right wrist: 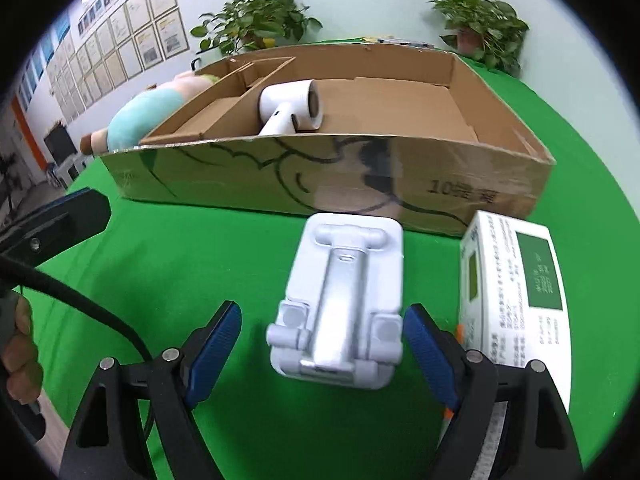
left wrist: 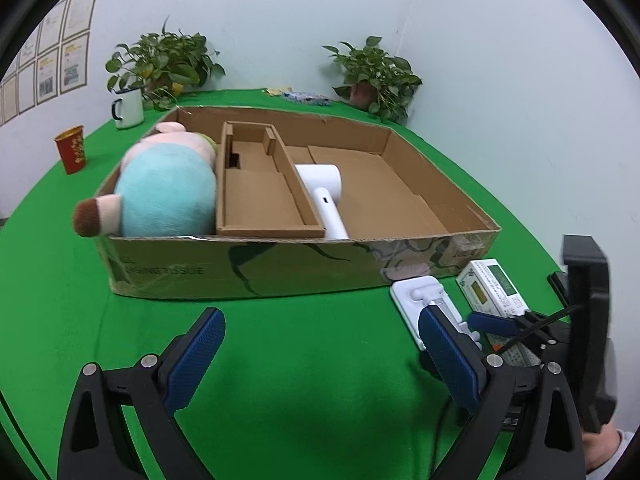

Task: Organize objects
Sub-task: 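Withdraw the right gripper and move it to the white phone stand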

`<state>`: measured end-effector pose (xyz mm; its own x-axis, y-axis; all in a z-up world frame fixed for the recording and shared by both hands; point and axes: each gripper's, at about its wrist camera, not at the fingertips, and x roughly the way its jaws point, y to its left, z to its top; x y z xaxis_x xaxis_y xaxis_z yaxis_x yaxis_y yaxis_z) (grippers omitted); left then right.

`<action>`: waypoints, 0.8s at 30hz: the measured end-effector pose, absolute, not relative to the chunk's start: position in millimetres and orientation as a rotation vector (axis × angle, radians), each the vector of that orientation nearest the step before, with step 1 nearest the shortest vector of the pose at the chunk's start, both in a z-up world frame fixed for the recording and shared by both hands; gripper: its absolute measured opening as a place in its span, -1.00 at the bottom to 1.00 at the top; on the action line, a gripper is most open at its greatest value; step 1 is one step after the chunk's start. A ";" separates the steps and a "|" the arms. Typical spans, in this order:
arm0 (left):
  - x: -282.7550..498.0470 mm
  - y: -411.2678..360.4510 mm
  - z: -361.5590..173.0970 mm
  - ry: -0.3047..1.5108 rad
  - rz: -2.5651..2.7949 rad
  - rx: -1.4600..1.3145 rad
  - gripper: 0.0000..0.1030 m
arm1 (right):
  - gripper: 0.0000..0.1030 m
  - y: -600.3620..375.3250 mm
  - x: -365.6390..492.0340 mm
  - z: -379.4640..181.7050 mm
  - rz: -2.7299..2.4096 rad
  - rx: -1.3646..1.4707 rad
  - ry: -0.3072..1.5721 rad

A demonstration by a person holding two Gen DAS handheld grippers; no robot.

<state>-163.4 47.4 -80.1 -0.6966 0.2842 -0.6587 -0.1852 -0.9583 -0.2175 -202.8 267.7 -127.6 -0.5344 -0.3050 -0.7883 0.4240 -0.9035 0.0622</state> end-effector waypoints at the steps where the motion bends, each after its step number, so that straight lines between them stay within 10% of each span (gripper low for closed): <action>1: -165.8 47.7 -81.9 -0.202 2.663 -1.079 0.91 | 0.59 265.9 -204.1 -129.9 -2.437 1.217 0.208; 12: -169.5 49.7 -108.7 -0.279 2.499 -1.180 0.90 | 0.33 265.8 -176.3 -135.1 -2.415 1.220 0.212; 24: -172.4 67.8 -147.9 -0.593 2.033 -1.307 0.85 | 0.61 275.8 -120.7 -137.5 -2.372 1.150 0.022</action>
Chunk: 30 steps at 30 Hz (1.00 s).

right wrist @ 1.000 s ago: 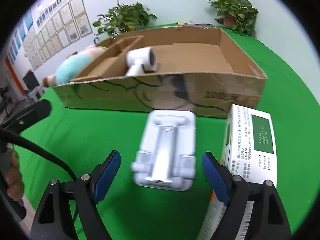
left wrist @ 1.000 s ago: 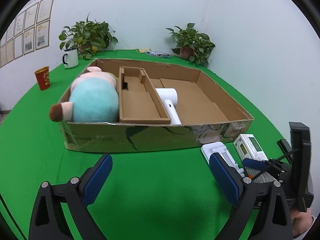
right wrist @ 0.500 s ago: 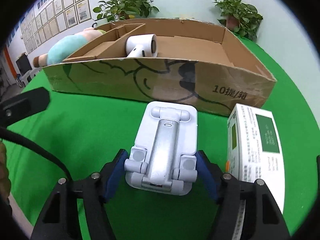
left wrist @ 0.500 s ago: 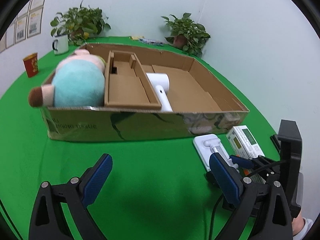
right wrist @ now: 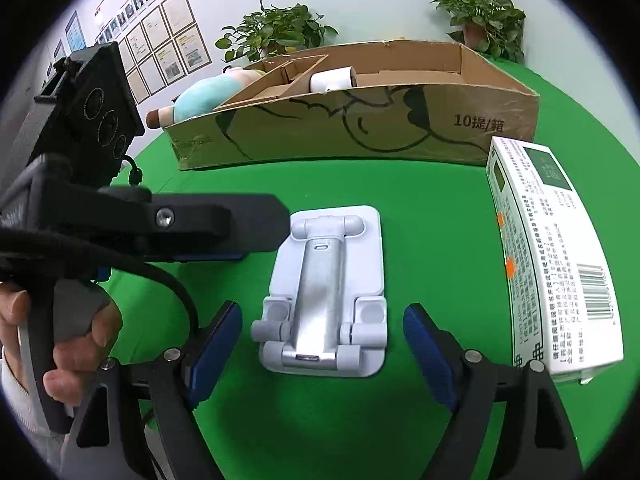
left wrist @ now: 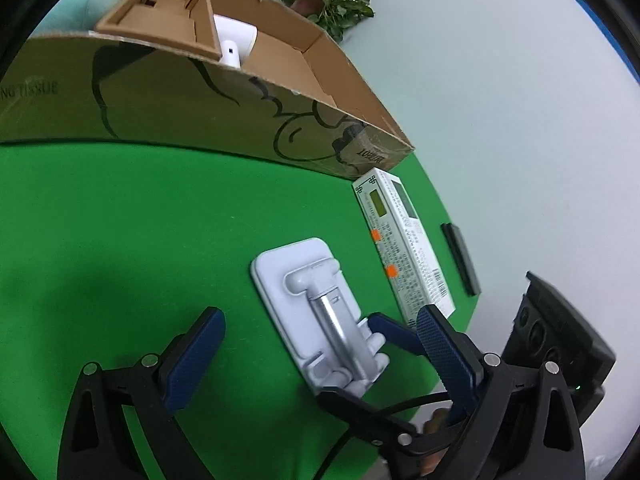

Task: Organize objects
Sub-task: 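Grasp the white phone stand with the right gripper and lift it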

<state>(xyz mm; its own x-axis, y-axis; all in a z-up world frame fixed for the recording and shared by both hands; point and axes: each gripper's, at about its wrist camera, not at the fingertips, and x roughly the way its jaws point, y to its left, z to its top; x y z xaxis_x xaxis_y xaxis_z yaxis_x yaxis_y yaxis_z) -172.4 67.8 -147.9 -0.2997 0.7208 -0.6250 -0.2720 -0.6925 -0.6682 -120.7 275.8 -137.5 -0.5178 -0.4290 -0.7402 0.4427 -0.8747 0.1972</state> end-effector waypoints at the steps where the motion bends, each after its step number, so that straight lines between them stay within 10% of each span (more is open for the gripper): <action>1: -174.0 68.0 -149.5 -0.620 2.021 -1.309 0.81 | 0.61 275.0 -121.1 -137.7 -2.375 1.146 0.029; 20: -183.1 73.9 -153.9 -0.733 2.037 -1.383 0.38 | 0.31 253.8 -117.5 -145.2 -2.467 1.072 0.226; 30: -180.4 76.8 -152.9 -0.700 2.091 -1.411 0.24 | 0.30 281.1 -122.5 -136.8 -2.349 1.151 -0.170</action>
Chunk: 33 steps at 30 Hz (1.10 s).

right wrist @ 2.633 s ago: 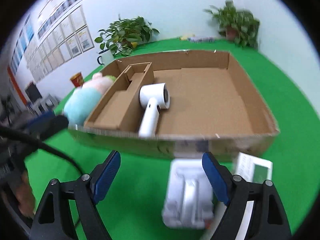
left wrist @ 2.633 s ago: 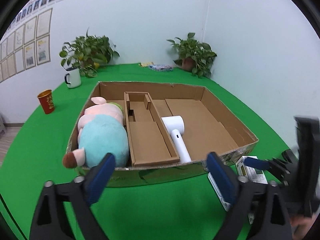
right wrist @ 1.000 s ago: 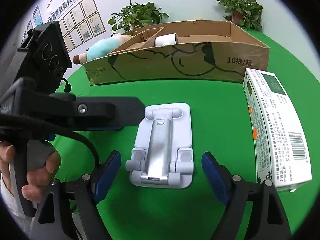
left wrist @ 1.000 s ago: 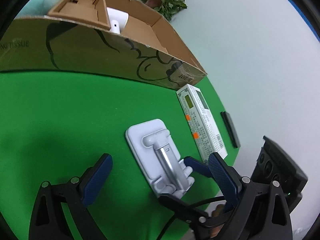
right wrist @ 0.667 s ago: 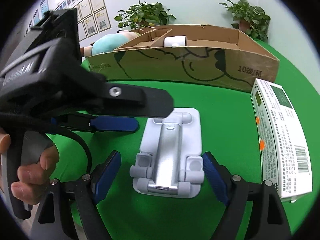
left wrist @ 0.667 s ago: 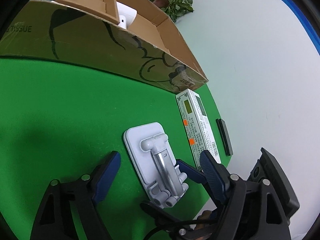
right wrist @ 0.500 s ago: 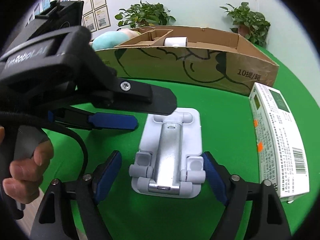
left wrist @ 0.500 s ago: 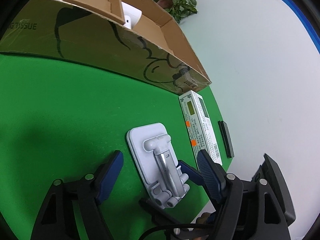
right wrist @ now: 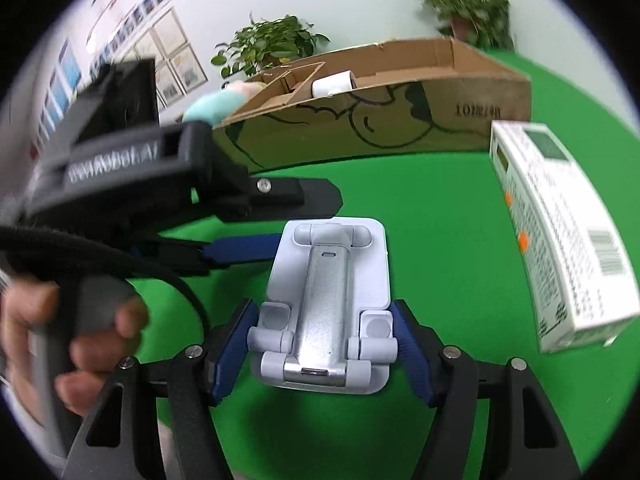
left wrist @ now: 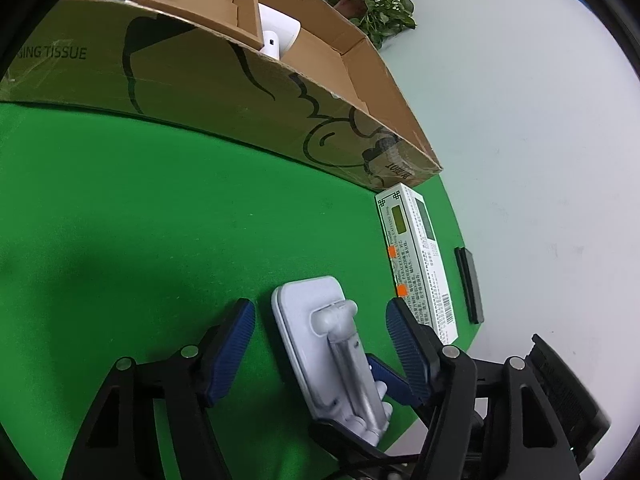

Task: Organize objects
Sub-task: 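Grasp the white phone stand with the right gripper and lift it, then carry the phone stand into the box beside the hair dryer and lower it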

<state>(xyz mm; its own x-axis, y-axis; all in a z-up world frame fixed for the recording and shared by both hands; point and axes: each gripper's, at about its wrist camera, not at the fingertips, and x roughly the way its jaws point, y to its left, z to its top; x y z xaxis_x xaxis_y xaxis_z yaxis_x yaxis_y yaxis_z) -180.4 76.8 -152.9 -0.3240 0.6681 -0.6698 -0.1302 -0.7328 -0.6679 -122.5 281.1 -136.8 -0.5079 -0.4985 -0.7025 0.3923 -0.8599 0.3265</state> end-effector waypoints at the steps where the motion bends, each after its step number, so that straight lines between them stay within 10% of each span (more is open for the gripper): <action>1: -179.4 77.2 -152.7 -0.691 2.099 -1.414 0.18 | 0.30 283.4 -123.8 -136.7 -2.333 1.155 -0.203; 6: -176.6 81.3 -155.7 -0.653 2.100 -1.447 -0.28 | 0.30 290.4 -126.3 -138.6 -2.232 1.164 -0.364; 33: -209.3 103.8 -17.6 -0.458 2.218 -1.076 -0.49 | 0.25 278.2 -152.7 -41.9 -2.369 0.877 -0.228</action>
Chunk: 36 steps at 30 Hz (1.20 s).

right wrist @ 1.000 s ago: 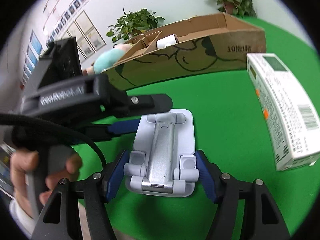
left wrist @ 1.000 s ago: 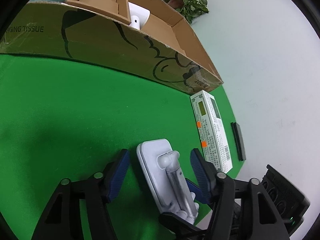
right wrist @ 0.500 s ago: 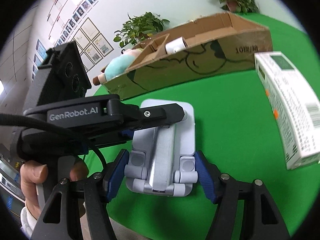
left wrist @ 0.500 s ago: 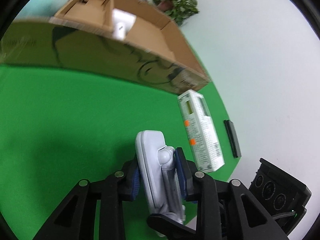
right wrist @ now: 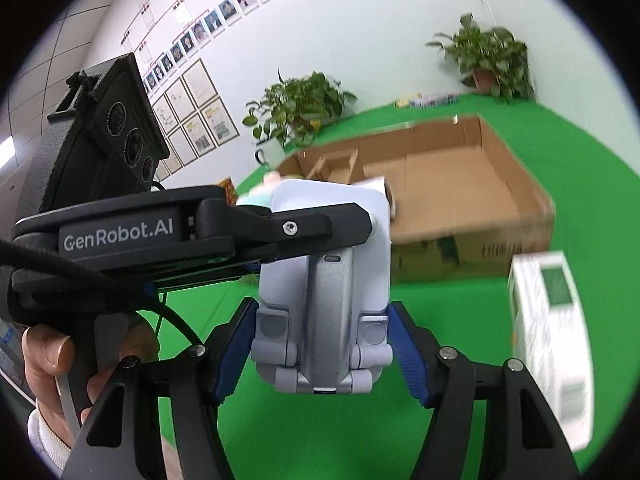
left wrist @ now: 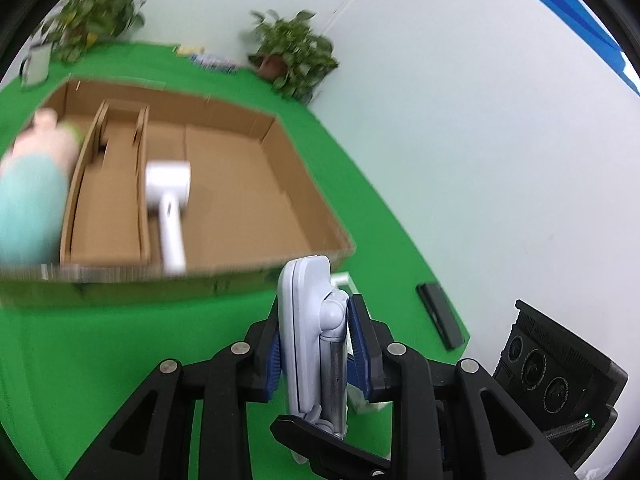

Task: Organize objects
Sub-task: 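Carry the phone stand into the box beside the hair dryer and lower it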

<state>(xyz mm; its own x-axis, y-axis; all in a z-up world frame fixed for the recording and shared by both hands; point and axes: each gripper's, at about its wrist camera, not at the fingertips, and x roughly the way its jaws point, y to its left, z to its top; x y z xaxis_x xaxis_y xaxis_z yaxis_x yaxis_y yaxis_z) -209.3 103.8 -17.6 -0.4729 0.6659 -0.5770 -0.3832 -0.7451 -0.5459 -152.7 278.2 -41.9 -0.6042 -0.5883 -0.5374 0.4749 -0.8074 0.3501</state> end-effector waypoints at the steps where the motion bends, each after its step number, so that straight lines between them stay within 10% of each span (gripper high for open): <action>1: -214.2 105.1 -8.4 -0.440 2.226 -1.058 -0.49 | 0.25 277.8 -158.2 -35.7 -2.373 0.862 -0.222; 13: -312.7 114.3 38.9 -0.410 2.235 -1.062 -0.51 | 0.25 274.2 -251.2 1.8 -2.334 0.886 -0.201; 36: -405.8 119.5 -114.0 -0.527 2.121 -1.529 -0.60 | -0.13 257.3 -350.5 -104.6 -2.087 1.408 -0.157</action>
<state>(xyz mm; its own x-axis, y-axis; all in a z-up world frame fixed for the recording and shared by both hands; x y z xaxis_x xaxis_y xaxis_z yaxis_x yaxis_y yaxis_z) -405.8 119.5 -114.0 -0.2685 0.5776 -0.7709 -0.1496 -0.8156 -0.5589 -350.5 257.3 -104.6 -0.2493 -0.5429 -0.8019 0.4171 -0.8075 0.4170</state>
